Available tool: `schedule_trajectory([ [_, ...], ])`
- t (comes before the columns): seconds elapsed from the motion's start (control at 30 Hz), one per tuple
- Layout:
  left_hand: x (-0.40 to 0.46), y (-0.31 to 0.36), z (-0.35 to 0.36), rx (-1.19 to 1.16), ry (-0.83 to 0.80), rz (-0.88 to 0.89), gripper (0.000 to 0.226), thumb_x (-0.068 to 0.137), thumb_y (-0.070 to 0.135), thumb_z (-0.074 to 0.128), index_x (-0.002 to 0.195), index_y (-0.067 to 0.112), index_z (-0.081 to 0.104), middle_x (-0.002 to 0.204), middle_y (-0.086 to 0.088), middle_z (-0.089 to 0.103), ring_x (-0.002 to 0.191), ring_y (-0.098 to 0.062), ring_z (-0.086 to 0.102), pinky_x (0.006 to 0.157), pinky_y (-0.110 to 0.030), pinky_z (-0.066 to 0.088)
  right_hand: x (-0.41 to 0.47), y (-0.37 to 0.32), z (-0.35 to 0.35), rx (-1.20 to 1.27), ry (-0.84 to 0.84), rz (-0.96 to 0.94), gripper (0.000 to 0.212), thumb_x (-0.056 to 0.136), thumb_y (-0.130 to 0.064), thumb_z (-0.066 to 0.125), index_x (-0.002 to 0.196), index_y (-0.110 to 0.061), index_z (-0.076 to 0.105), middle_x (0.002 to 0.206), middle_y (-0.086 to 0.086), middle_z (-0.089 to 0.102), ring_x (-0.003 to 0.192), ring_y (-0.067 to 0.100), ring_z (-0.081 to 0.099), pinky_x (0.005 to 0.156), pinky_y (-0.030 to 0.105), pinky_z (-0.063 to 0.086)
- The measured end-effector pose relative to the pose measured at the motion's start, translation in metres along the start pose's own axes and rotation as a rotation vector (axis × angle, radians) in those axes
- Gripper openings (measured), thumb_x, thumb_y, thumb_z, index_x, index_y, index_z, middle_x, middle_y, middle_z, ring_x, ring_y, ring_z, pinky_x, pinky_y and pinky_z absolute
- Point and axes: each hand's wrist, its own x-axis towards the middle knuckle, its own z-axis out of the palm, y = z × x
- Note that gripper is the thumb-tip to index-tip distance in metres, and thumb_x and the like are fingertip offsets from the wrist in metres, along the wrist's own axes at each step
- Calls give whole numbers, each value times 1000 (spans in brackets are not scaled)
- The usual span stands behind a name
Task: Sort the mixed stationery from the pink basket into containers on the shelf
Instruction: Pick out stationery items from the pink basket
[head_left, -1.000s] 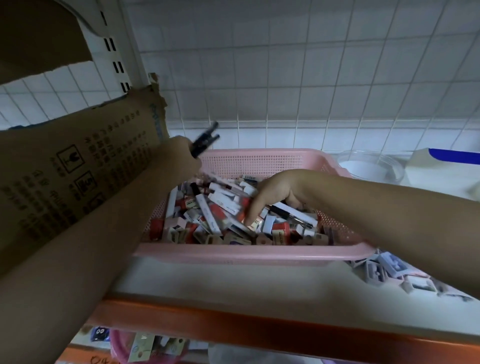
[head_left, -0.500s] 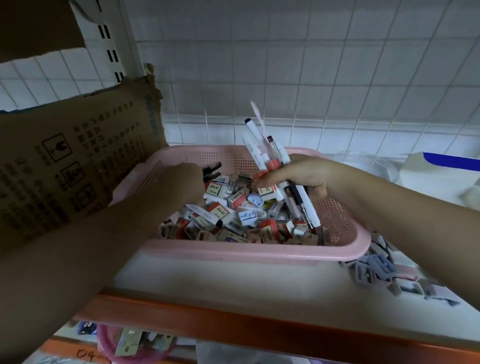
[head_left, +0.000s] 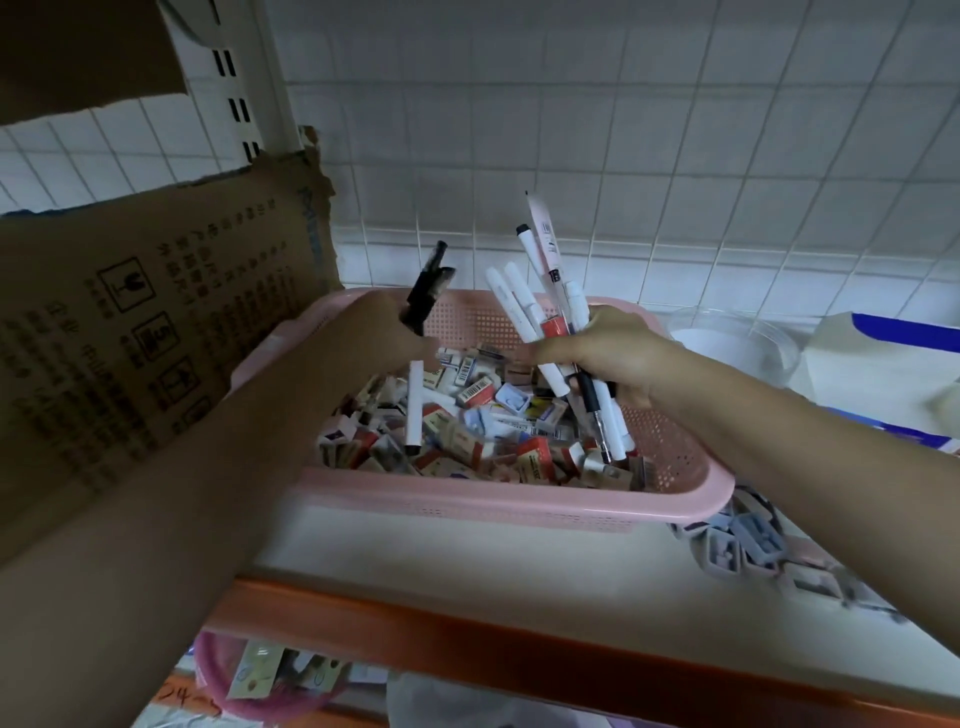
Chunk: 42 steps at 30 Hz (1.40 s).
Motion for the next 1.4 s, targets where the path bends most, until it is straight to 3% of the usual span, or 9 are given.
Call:
schedule_trajectory([
  [0.1, -1, 5, 6, -203, 24, -59, 26, 94, 11, 54, 69, 13, 48, 70, -4, 55, 64, -17, 55, 60, -12, 50, -3, -5, 3, 32, 48, 32, 11, 78, -7, 72, 80, -9, 62, 52, 1, 60, 43, 11, 57, 44, 21, 46],
  [0.27, -6, 22, 9, -578, 35, -112, 27, 95, 35, 53, 78, 14, 52, 70, -1, 50, 53, -10, 45, 48, -21, 42, -5, -18, 11, 134, 85, -50, 9, 79, -9, 72, 84, -8, 64, 55, 2, 61, 45, 13, 59, 44, 20, 46],
  [0.4, -7, 44, 7, -724, -51, -129, 83, 57, 79, 65, 110, 16, 65, 94, -5, 69, 85, -16, 66, 83, -32, 54, -15, -35, 18, 140, -14, -179, 5, 81, -6, 69, 83, -11, 67, 54, -5, 62, 51, 7, 60, 47, 17, 45],
  [0.53, -7, 70, 9, -877, -31, -80, 55, 67, 55, 76, 108, 20, 65, 99, -5, 71, 93, -18, 67, 87, -33, 53, -36, -46, 13, 136, 9, -281, 10, 84, -5, 67, 80, -15, 67, 62, -10, 69, 60, 0, 66, 51, 13, 47],
  [0.8, -23, 132, 46, -1006, 16, 42, 20, 83, 33, 68, 73, 18, 59, 41, 13, 53, 33, -3, 45, 44, -16, 40, -86, -33, -26, 376, 374, -169, 18, 86, -12, 66, 69, -11, 62, 44, -8, 57, 37, 1, 51, 39, 14, 39],
  [1.0, -73, 212, 115, -1113, -92, 6, 19, 90, 34, 56, 86, 16, 59, 63, 5, 58, 51, -11, 54, 45, -16, 41, -158, 9, -84, 798, 604, -84, 11, 79, -1, 61, 89, 1, 58, 73, 17, 62, 59, 22, 69, 49, 17, 46],
  [1.13, -103, 261, 178, -1287, -233, -205, 21, 90, 33, 55, 76, 17, 58, 73, 6, 63, 69, -16, 60, 73, -30, 53, -227, 52, -142, 1084, 730, -121, 10, 90, 2, 51, 81, -2, 52, 67, 10, 63, 65, 19, 66, 40, 17, 48],
  [1.23, -138, 293, 230, -1478, -382, -342, 23, 92, 24, 57, 73, 13, 54, 66, 5, 59, 51, -8, 59, 47, -18, 49, -285, 90, -190, 1099, 815, -108, 10, 91, -1, 54, 81, -1, 56, 58, 7, 63, 48, 12, 63, 40, 15, 47],
  [1.4, -200, 336, 304, -879, -754, 63, 55, 53, 63, 80, 77, 17, 64, 59, 1, 58, 63, -14, 57, 63, -23, 44, -357, 131, -258, 1082, 823, -35, 28, 92, -10, 54, 64, -9, 50, 40, -2, 49, 31, 8, 48, 39, 18, 44],
])
